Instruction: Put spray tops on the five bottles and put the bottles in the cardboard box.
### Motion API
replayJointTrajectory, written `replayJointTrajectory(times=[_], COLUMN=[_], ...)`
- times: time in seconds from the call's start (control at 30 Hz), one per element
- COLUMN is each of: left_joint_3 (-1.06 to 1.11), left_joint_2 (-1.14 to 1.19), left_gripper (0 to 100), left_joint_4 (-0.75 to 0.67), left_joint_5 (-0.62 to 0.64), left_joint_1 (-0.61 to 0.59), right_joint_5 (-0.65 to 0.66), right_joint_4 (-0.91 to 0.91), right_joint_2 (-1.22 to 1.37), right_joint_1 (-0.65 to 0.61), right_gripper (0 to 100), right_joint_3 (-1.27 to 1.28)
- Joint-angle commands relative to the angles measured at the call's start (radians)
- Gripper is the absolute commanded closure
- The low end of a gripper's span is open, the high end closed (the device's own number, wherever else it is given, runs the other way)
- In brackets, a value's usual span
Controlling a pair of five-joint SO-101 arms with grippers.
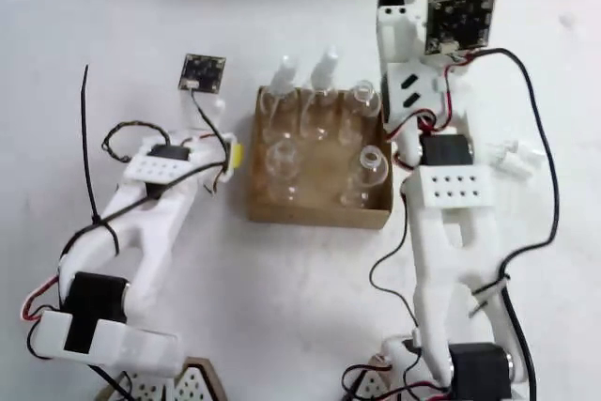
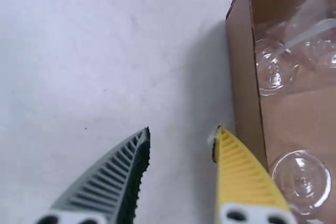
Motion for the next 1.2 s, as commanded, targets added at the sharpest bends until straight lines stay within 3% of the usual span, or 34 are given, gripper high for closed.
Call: replayJointTrajectory(times=[0.0, 0.1, 0.27, 1.17], left_joint_3=[-0.051, -0.051, -0.051, -0.051], left_joint_2=[-0.002, -0.002, -0.002, -0.002], left_gripper=[81, 81, 81, 81], left_joint_4=[-0.038, -0.038, -0.038, -0.038], left_joint_5=[-0.014, -0.014, -0.014, -0.014], left_joint_1=[0.013, 0.013, 0.013, 0.013], right_joint_5=[0.009, 0.009, -0.112, -0.124], right_joint_4=[-0.081, -0.099, -0.097, -0.162], right_joint_2=[0.030, 0.039, 0.061, 0.245], right_joint_1=[-0.044, -0.059, -0.048, -0.010], right_gripper=[98.2, 98.2, 98.2, 98.2], right_joint_3=[-0.018, -0.018, -0.020, -0.012])
